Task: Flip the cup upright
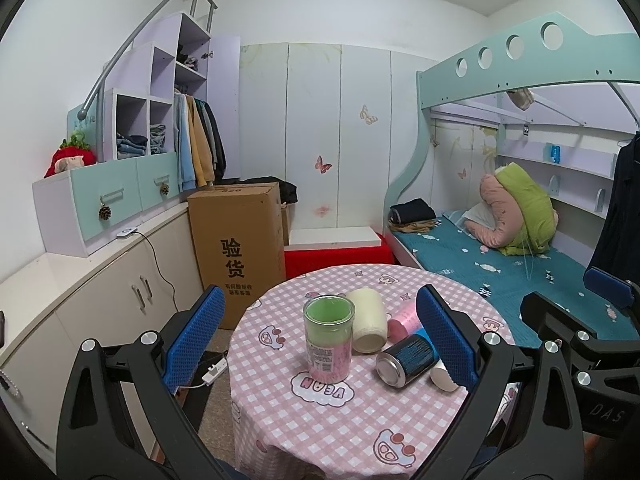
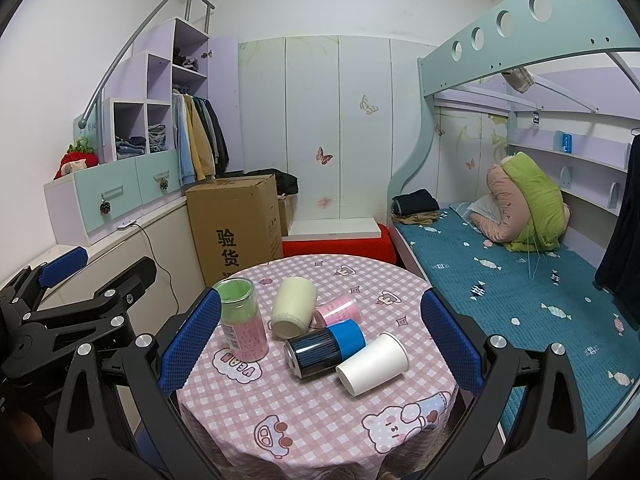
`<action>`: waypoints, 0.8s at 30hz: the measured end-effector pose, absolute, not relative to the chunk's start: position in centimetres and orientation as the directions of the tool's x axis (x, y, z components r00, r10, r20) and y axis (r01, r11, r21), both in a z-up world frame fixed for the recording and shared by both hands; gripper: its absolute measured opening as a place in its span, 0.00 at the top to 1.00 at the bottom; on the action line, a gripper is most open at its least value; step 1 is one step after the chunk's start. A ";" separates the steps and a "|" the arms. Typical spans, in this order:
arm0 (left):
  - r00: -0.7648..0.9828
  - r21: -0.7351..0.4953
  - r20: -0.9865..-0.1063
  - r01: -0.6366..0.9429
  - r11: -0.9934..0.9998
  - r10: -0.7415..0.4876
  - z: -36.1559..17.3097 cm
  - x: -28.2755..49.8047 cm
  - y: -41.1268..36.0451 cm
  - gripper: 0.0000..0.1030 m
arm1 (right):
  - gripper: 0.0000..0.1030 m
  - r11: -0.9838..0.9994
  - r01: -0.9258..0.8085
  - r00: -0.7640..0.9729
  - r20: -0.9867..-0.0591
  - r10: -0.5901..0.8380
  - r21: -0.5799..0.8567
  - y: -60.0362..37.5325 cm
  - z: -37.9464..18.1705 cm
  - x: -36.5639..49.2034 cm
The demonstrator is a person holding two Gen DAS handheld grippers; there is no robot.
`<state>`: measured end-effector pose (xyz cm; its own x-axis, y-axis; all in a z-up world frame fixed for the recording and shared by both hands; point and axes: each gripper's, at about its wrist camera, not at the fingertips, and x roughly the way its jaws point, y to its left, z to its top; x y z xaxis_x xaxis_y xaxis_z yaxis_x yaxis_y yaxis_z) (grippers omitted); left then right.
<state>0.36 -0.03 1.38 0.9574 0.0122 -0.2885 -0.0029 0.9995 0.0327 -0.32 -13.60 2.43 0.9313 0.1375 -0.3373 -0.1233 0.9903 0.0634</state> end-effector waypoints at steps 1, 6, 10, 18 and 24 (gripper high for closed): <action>0.957 0.032 -0.288 -0.003 0.999 0.012 1.4 0.4 0.0 0.06 | 0.07 0.990 -0.123 0.931 -0.337 0.138 0.065 -13.6 2.4 -0.3; 0.958 0.032 -0.287 -0.004 0.999 0.013 1.4 0.4 0.0 0.06 | 0.07 0.990 -0.124 0.931 -0.337 0.138 0.064 -13.6 2.5 -0.3; 0.957 0.032 -0.289 -0.003 0.999 0.012 1.4 0.4 0.0 0.06 | 0.07 0.990 -0.123 0.932 -0.336 0.137 0.064 -13.5 2.4 -0.4; 0.957 0.033 -0.289 -0.003 0.999 0.013 1.4 0.4 0.0 0.06 | 0.07 0.990 -0.123 0.931 -0.338 0.137 0.064 -13.6 2.5 -0.3; 0.952 0.039 -0.306 -0.004 0.999 0.016 1.4 0.9 0.0 0.06 | 0.07 0.990 -0.122 0.927 -0.350 0.137 0.063 -13.4 2.1 0.0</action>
